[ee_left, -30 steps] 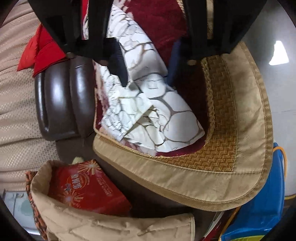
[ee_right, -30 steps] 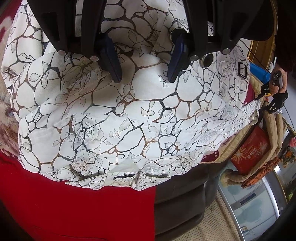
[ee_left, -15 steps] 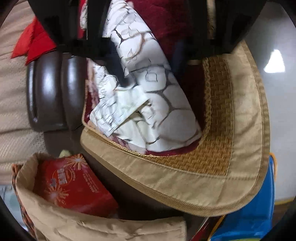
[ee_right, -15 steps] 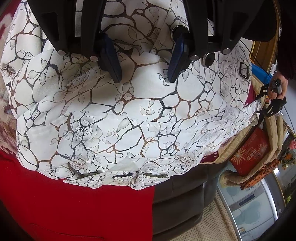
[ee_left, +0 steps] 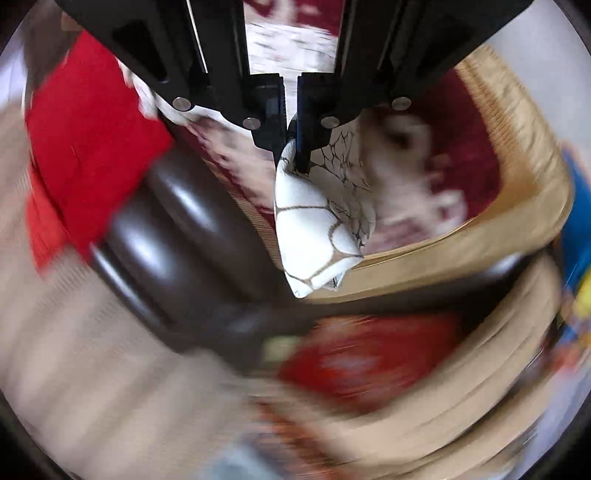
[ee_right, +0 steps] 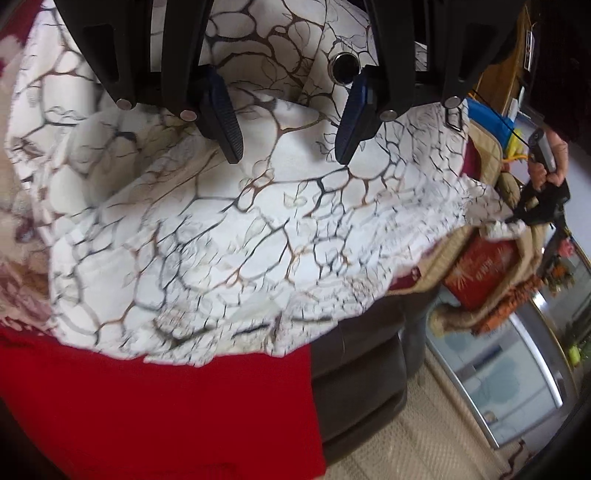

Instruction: Fold large clothes

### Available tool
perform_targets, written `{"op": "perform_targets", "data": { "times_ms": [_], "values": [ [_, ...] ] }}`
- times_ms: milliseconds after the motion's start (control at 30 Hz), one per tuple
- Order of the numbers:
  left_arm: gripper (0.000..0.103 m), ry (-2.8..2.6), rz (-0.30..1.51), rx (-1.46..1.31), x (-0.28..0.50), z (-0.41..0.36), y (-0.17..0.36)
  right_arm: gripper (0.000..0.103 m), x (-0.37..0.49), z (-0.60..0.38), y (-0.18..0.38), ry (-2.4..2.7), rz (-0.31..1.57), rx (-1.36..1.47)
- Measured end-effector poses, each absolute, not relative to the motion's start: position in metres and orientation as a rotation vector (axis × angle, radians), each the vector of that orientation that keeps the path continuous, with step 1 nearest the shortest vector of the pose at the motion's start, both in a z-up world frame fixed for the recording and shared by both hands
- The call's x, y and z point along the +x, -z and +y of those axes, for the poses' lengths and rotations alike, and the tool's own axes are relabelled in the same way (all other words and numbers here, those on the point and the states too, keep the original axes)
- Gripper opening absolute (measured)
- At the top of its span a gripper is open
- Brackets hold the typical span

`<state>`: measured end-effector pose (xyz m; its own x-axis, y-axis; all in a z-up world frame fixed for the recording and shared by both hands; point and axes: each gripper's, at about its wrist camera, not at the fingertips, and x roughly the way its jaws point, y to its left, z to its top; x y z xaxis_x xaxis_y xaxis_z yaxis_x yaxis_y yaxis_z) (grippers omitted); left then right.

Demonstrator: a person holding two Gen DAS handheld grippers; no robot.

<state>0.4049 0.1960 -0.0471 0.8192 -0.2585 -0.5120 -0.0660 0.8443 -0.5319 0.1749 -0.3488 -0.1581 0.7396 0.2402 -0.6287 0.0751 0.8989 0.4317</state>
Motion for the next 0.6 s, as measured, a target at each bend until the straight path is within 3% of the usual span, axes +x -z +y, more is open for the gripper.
{"op": "perform_targets", "data": {
  "times_ms": [167,333,367,433,500,600],
  "values": [
    [0.004,0.417,0.587,-0.295,0.372,0.060,-0.006,0.056,0.150,-0.372,0.144,-0.050,0.676,0.486],
    [0.006,0.696,0.656,-0.130,0.331,-0.063,-0.007,0.056,0.121,-0.401,0.134,0.011,0.629,0.529],
    [0.013,0.752,0.684,-0.096,0.324,-0.084,-0.002,0.056,0.118,-0.405,0.133,0.017,0.624,0.535],
    [0.037,0.856,0.738,-0.047,0.309,-0.115,0.009,0.056,0.109,-0.416,0.130,0.032,0.618,0.555],
    [0.066,0.888,0.713,-0.093,0.299,-0.113,0.015,0.057,0.103,-0.425,0.127,0.038,0.609,0.579],
    [0.071,0.857,0.686,-0.202,0.310,-0.091,0.024,0.064,0.100,-0.430,0.123,0.028,0.601,0.604]
  ]
}}
